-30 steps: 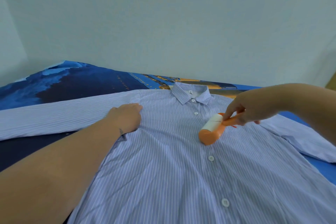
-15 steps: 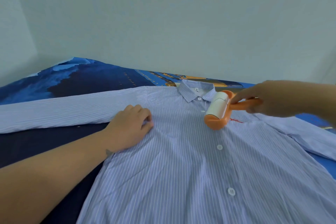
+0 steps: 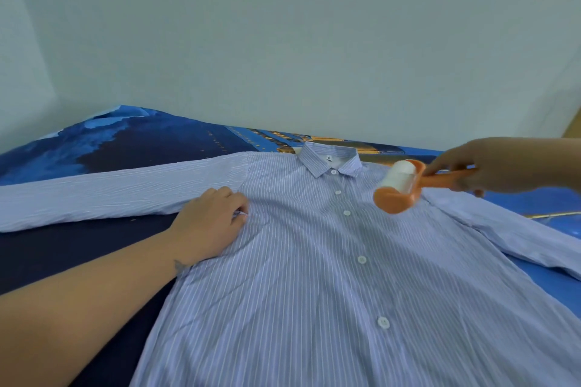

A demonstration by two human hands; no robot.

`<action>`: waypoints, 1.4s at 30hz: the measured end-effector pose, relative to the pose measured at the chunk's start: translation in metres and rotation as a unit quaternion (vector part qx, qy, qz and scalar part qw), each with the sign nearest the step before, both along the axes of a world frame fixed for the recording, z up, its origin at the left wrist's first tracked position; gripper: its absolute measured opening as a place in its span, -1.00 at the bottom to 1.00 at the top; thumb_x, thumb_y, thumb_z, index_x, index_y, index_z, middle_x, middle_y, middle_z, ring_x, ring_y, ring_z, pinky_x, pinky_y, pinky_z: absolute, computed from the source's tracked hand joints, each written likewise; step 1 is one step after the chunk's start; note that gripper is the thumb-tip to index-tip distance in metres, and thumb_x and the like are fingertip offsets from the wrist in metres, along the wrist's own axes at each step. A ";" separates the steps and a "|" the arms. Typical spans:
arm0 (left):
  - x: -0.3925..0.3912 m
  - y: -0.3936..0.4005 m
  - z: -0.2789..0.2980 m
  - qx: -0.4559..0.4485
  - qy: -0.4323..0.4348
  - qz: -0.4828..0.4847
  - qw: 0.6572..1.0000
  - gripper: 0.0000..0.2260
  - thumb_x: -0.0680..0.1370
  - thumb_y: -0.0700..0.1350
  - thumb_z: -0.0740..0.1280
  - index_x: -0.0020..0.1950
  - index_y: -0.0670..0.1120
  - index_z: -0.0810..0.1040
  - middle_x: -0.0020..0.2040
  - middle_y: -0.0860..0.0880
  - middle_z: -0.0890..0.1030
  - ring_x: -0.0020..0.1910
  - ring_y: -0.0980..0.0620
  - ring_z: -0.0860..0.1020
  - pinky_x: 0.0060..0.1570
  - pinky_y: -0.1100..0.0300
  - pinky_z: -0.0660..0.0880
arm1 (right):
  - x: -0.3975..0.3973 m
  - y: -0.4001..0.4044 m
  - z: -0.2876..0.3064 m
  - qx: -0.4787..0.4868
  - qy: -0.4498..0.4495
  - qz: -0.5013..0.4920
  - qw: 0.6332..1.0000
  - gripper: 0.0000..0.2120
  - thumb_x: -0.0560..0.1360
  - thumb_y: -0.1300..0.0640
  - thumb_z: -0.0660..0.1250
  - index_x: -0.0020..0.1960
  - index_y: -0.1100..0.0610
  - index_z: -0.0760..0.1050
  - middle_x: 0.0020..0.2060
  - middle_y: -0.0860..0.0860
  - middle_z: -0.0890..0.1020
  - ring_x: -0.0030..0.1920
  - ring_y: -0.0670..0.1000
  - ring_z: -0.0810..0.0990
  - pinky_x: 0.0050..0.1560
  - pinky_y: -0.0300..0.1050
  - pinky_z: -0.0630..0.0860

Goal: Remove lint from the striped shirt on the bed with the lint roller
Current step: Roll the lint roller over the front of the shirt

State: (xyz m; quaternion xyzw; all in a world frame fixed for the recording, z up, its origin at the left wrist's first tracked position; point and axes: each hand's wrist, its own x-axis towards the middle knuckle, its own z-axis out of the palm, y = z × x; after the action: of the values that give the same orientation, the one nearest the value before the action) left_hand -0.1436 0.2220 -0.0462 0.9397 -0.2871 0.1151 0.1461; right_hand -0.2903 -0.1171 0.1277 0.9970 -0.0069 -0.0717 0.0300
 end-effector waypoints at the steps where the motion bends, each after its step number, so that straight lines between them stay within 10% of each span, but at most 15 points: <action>1: -0.002 0.001 0.001 -0.003 -0.006 0.003 1.000 -0.87 0.58 0.01 0.20 0.03 0.05 0.51 0.01 0.04 0.49 0.07 -0.02 0.44 0.07 0.02 0.45 | -0.001 -0.002 -0.001 0.021 -0.014 0.000 1.000 -0.73 0.52 0.01 0.28 0.04 -0.40 0.47 -0.24 -0.20 0.63 -0.36 -0.19 0.62 -0.13 -0.16 0.51; 13: -0.016 0.021 0.008 -0.107 -0.008 -0.011 0.994 -0.85 0.55 -0.12 0.27 0.11 0.02 0.46 0.03 0.06 0.46 0.05 0.02 0.41 0.04 0.07 0.44 | 0.012 0.064 -0.055 0.032 0.020 0.066 0.997 -0.68 0.56 0.03 0.25 0.14 -0.41 0.39 -0.25 -0.31 0.51 -0.25 -0.24 0.47 -0.29 -0.35 0.28; 23: -0.021 0.028 -0.006 -0.017 0.039 0.012 0.999 -0.66 0.57 -0.15 0.14 0.35 0.04 0.38 0.27 0.01 0.40 0.23 -0.04 0.34 0.27 0.08 0.32 | 0.042 0.099 -0.072 0.006 0.024 0.109 0.994 -0.61 0.56 0.12 0.23 0.29 -0.27 0.40 -0.18 -0.27 0.44 -0.20 -0.21 0.43 -0.21 -0.28 0.31; 33: -0.016 0.026 -0.003 -0.152 0.074 0.052 0.984 -0.92 0.55 -0.09 0.28 0.03 0.01 0.45 -0.20 0.10 0.55 -0.20 0.03 0.50 -0.17 0.12 0.44 | 0.080 0.155 -0.076 -0.017 0.001 0.186 0.982 -0.63 0.56 0.10 0.22 0.33 -0.17 0.43 0.13 -0.01 0.52 -0.03 -0.03 0.41 -0.08 -0.12 0.32; 42: -0.016 0.027 -0.002 -0.117 0.057 0.058 0.990 -0.91 0.57 -0.13 0.20 0.04 0.05 0.37 -0.25 0.07 0.53 -0.35 0.07 0.46 -0.33 0.11 0.41 | 0.070 0.145 -0.075 -0.004 0.013 0.175 0.985 -0.61 0.53 0.12 0.26 0.32 -0.20 0.43 -0.04 -0.07 0.45 -0.06 -0.03 0.42 -0.09 -0.12 0.34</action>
State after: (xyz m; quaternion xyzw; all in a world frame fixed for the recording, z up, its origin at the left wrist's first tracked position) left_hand -0.1597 0.2486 -0.0486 0.9363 -0.2077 0.1027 0.2638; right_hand -0.2205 0.0281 0.0525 0.9817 0.1674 -0.0780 0.0464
